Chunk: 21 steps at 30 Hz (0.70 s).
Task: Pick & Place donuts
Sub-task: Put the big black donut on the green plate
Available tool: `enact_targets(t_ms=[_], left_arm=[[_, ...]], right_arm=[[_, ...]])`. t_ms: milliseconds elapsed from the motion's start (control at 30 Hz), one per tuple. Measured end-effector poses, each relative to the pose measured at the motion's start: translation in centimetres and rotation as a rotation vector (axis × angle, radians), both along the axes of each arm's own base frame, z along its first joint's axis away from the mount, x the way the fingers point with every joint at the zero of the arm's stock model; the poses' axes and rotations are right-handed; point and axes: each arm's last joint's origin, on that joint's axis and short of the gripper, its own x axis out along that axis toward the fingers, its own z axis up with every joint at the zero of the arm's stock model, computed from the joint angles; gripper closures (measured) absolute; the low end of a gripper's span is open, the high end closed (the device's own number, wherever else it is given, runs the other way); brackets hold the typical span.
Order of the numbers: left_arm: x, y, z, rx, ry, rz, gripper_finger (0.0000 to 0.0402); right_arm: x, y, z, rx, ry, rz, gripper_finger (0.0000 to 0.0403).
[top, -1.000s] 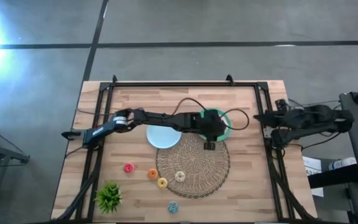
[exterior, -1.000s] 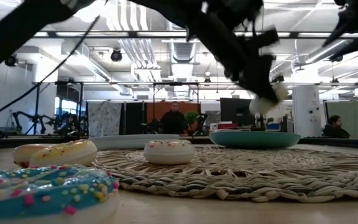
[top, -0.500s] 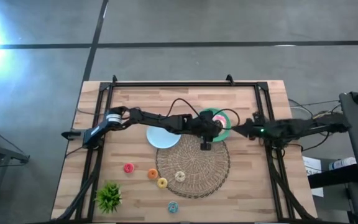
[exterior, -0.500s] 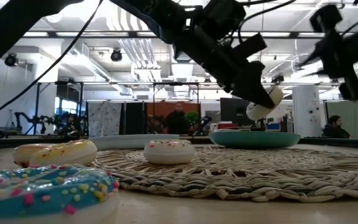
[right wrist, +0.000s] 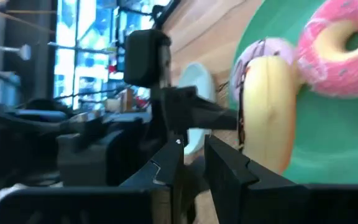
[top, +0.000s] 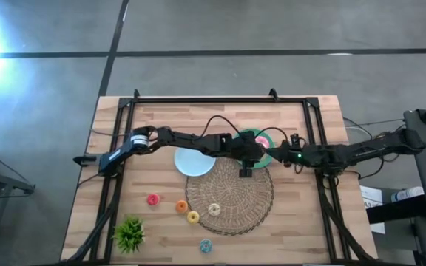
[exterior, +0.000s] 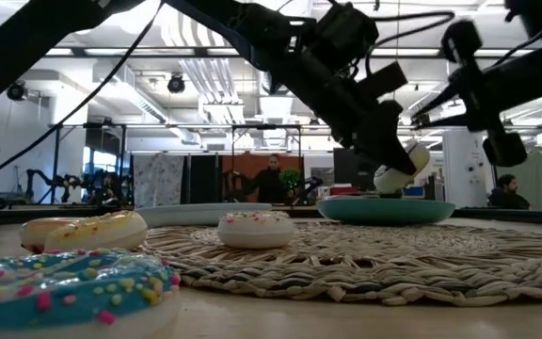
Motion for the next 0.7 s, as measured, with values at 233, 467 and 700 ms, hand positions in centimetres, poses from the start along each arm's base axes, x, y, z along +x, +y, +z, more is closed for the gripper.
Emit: enact_targets(t_ms=[233, 467, 700], left_arm=[[-0.1, 0.0, 0.1, -0.022, 0.006, 0.017, 0.0278], [-0.1, 0.0, 0.5, -0.024, -0.013, 0.018, 0.0278], [-0.3, 0.1, 0.1, -0.021, 0.023, 0.02, 0.0278]], right_arm=[[1.3, -0.6, -1.4, 0.028, 0.094, 0.023, 0.0345], [2.0, -1.2, -1.0, -0.007, 0.058, 0.023, 0.0345], [1.8, -1.3, -2.6, 0.043, 0.189, 0.023, 0.0345]])
